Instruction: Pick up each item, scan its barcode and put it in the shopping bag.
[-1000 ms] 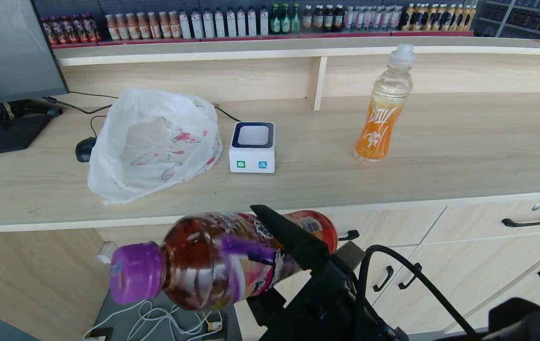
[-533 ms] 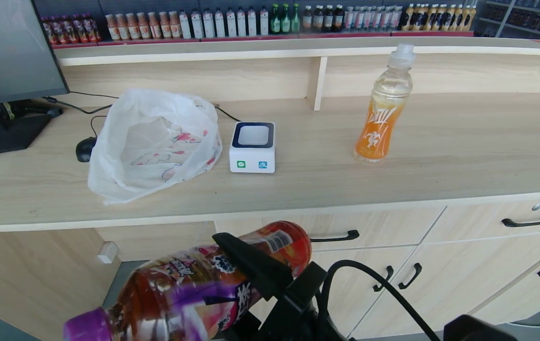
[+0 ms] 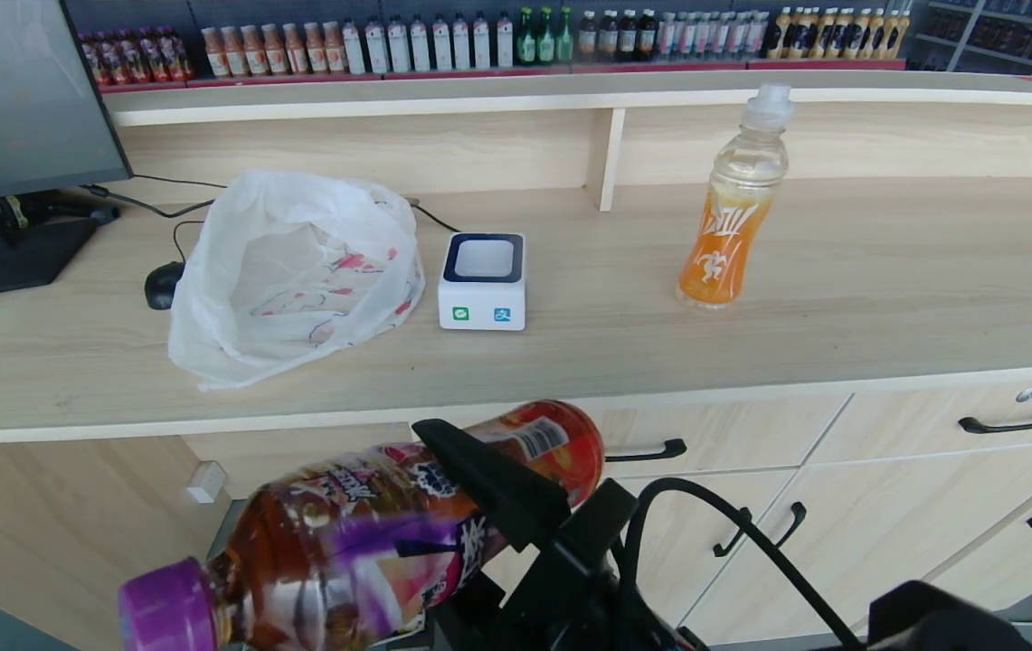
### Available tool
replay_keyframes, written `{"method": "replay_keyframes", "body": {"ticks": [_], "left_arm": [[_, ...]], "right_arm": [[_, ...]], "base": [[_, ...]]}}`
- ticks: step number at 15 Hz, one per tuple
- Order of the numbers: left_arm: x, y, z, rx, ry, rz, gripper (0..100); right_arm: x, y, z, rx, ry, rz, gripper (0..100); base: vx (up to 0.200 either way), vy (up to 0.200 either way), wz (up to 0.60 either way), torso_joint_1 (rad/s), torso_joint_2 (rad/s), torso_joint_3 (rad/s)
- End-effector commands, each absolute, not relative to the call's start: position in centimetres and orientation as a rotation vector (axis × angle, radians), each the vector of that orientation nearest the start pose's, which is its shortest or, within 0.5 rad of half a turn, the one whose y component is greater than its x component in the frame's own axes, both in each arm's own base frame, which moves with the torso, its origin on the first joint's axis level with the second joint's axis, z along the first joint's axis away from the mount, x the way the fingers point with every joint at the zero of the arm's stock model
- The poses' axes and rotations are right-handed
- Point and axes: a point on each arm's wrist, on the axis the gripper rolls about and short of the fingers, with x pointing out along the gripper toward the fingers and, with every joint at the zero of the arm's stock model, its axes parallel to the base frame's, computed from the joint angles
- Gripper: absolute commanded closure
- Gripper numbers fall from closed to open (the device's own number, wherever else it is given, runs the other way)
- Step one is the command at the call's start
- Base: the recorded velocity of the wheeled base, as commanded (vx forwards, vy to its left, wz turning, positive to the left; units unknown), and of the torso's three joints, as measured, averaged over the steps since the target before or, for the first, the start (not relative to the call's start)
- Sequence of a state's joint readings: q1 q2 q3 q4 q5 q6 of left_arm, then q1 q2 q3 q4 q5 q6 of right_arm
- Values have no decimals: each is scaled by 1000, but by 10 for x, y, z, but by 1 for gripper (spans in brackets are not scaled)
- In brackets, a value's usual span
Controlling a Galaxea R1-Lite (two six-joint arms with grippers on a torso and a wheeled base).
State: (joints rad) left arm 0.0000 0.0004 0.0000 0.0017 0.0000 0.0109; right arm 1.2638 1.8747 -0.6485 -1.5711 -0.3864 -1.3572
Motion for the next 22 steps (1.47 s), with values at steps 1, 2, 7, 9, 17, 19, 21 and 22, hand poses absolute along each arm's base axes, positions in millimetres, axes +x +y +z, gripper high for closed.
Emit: {"method": "replay_keyframes", "body": {"ticks": [1,2,7,9,17,19,21,22], "left_arm": [[-23,0,75,11,3,0,0],[-23,0,75,11,2,0,0],[-23,0,75,11,3,0,0],[-23,0,75,11,3,0,0],[-23,0,75,11,2,0,0],[-23,0,75,11,2,0,0],[-23,0,75,11,3,0,0],[-23,0,75,11,3,0,0]], "right_arm": [[103,288,192,-985,-777,520,100],[102,280,194,-992,-774,515,100],[100,269,197,-1002,-774,500,100],[100,269,197,-1003,-772,501,100],[106,275,196,-897,-689,489,100],[107,278,191,-801,-633,517,100],[116,281,189,-684,-584,530,100],[121,281,192,-633,-571,522,100]], "base": [[0,0,0,0,0,0],[0,0,0,0,0,0],[0,0,0,0,0,0],[0,0,0,0,0,0],[0,0,0,0,0,0],[0,0,0,0,0,0],[0,0,0,0,0,0],[0,0,0,0,0,0]]}}
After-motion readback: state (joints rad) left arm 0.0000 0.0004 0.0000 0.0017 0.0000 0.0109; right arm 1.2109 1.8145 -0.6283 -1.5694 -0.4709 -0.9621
